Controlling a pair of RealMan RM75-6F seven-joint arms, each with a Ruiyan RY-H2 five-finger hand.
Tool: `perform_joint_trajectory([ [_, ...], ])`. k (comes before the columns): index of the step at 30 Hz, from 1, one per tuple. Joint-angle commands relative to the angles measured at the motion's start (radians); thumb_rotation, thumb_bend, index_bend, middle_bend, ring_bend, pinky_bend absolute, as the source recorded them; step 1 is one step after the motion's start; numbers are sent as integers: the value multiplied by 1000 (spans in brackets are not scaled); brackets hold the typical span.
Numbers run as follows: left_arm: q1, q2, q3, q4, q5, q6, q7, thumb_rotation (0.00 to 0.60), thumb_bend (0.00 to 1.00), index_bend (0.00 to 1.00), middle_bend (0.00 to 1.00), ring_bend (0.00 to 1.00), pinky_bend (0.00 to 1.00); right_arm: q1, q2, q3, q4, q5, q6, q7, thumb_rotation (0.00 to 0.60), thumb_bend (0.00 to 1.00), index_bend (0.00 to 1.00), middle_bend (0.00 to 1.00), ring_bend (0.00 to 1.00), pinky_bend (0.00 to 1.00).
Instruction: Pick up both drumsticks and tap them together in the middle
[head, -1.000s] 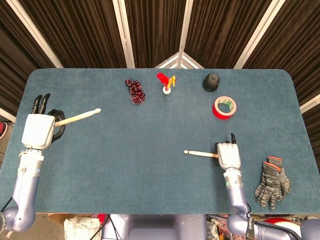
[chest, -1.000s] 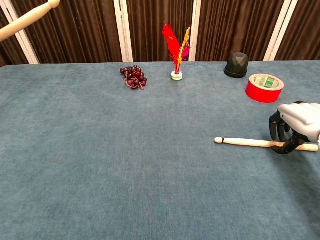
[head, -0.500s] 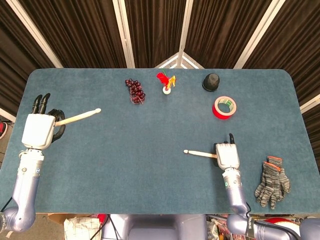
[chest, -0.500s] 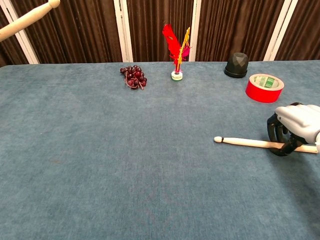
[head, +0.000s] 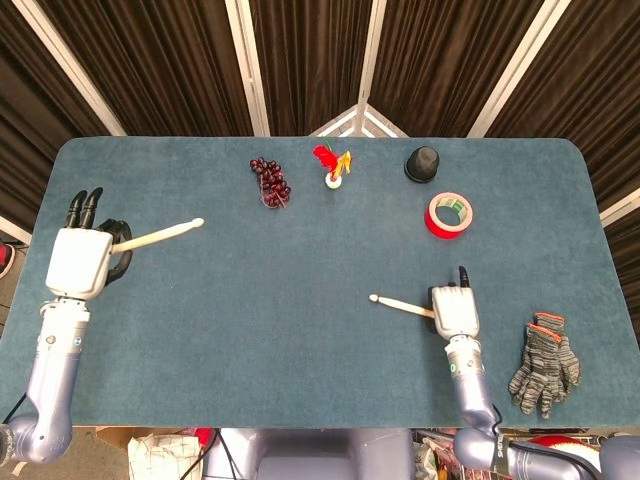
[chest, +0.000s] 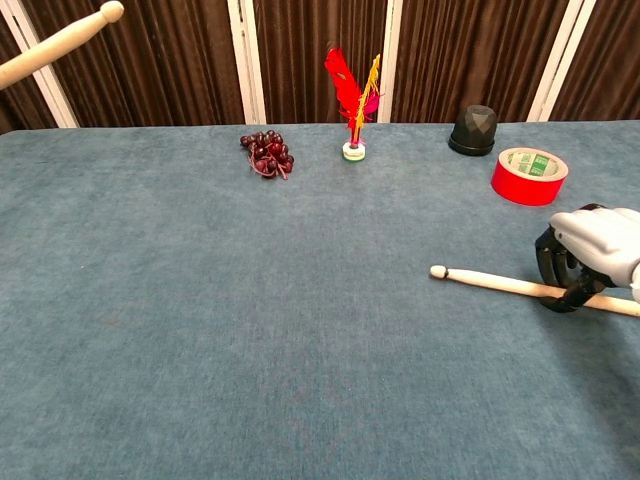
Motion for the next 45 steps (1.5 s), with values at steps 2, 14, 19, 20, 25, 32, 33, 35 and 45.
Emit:
perform_joint_trajectory([
  [2, 1, 1, 2, -5, 5, 2, 4, 600, 524, 574, 551, 42, 0, 0, 4, -4, 1, 2, -8, -1, 600, 367, 642, 577, 404, 0],
  [14, 1, 1, 0, -8, 3, 3, 5, 600, 524, 575, 551, 42, 0, 4, 15, -11, -4, -6, -12, -4, 600, 401, 642, 618, 422, 0],
  [19, 3, 3, 0, -9, 6, 5, 2, 600, 524, 576, 551, 42, 0, 5, 18, -12, -10, -13, -5, -9, 600, 401, 642, 640, 431, 0],
  [20, 3, 4, 0, -9, 6, 5, 2, 600, 524, 576, 551, 42, 0, 5, 18, -13, -12, -13, -5, -10, 600, 401, 642, 643, 433, 0],
  [25, 5, 9, -1, -11, 8, 8, -1, 600, 524, 576, 551, 42, 0, 7, 19, -13, -11, -14, -12, -2, 600, 402, 641, 647, 436, 0],
  [32, 7, 12, -2, -13, 9, 9, -4, 600, 524, 576, 551, 42, 0, 6, 19, -21, -3, -24, -10, -4, 600, 402, 642, 647, 436, 0],
  [33, 7, 12, -3, -13, 8, 9, -4, 600, 524, 576, 551, 42, 0, 7, 19, -21, -3, -25, -9, -4, 600, 401, 642, 647, 436, 0],
  [35, 7, 14, -4, -15, 7, 8, -4, 600, 524, 575, 551, 42, 0, 7, 23, -20, -6, -25, -10, -3, 600, 402, 641, 646, 436, 0],
  [45, 13, 26, -9, -19, 8, 17, -12, 600, 524, 576, 551, 42, 0, 3, 62, 8, -68, -22, -5, 35, 600, 400, 390, 483, 397, 0],
])
